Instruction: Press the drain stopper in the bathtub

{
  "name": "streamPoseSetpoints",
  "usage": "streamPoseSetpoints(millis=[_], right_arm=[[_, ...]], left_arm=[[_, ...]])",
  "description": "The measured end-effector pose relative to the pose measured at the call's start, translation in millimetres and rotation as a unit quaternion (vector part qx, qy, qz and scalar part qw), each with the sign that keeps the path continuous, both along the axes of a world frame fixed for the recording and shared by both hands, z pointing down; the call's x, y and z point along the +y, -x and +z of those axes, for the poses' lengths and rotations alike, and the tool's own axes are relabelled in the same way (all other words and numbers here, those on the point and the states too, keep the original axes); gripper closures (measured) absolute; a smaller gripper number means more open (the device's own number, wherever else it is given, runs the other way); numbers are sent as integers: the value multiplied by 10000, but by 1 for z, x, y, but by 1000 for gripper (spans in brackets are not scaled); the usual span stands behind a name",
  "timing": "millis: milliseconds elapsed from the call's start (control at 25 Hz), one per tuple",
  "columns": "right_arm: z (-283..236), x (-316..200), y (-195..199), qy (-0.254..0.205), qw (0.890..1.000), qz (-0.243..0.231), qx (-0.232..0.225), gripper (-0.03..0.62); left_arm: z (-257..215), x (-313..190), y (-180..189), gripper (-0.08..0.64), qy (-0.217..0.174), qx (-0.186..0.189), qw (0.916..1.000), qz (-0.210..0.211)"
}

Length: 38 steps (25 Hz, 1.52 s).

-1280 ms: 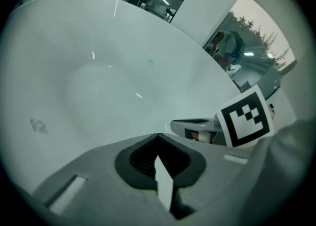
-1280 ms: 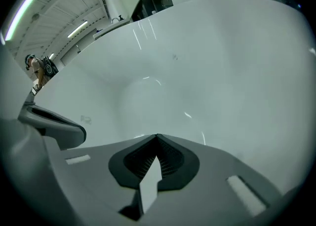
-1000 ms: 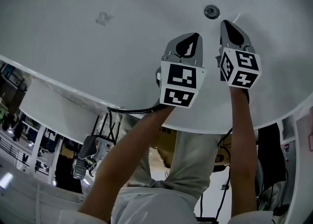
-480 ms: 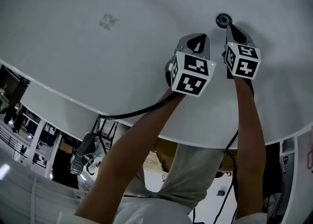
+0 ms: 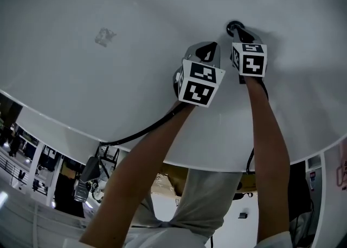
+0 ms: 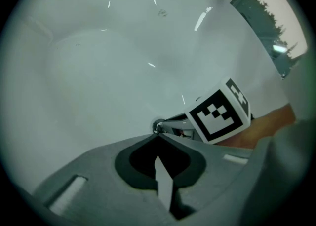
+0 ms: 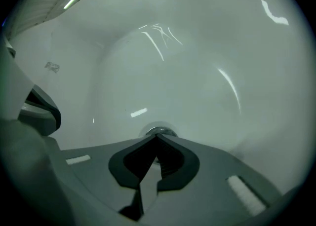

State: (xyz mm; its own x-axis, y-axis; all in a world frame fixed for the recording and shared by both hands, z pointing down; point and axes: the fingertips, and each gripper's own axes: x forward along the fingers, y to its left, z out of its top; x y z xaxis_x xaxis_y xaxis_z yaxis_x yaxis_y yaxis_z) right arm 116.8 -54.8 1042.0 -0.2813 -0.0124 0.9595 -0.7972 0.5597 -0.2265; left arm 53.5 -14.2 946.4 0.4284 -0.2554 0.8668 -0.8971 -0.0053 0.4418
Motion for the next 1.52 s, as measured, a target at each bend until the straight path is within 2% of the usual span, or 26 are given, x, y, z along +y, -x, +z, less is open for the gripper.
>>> streamPoseSetpoints(millis=[160, 280, 560, 760, 840, 1040, 1240, 1520], right_arm=[[24, 15, -2, 243, 9993, 147, 258, 589], [31, 21, -9, 402, 9982, 364, 268, 588], [32, 18, -1, 333, 9989, 73, 318, 588], [36, 19, -2, 442, 9968, 272, 606, 586], [35, 16, -3, 439, 9969, 192, 627, 586], [22, 23, 2, 338, 9982, -63, 494, 588], [11, 28, 1, 498, 9978, 98, 434, 588], [-27, 5, 10, 275, 9991, 192, 252, 588]], left_arm=[[8, 2, 3, 557, -57, 47, 10000, 34], [8, 5, 1, 557, -41, 47, 10000, 42], [10, 10, 4, 557, -43, 61, 10000, 9], [13, 11, 7, 557, -39, 49, 10000, -45], [10, 8, 5, 557, -81, 44, 10000, -25], [0, 10, 8, 557, -88, 40, 10000, 0], [-16, 9, 6, 557, -137, 1, 9999, 44], [-46, 2, 11, 557, -246, -71, 9997, 30]])
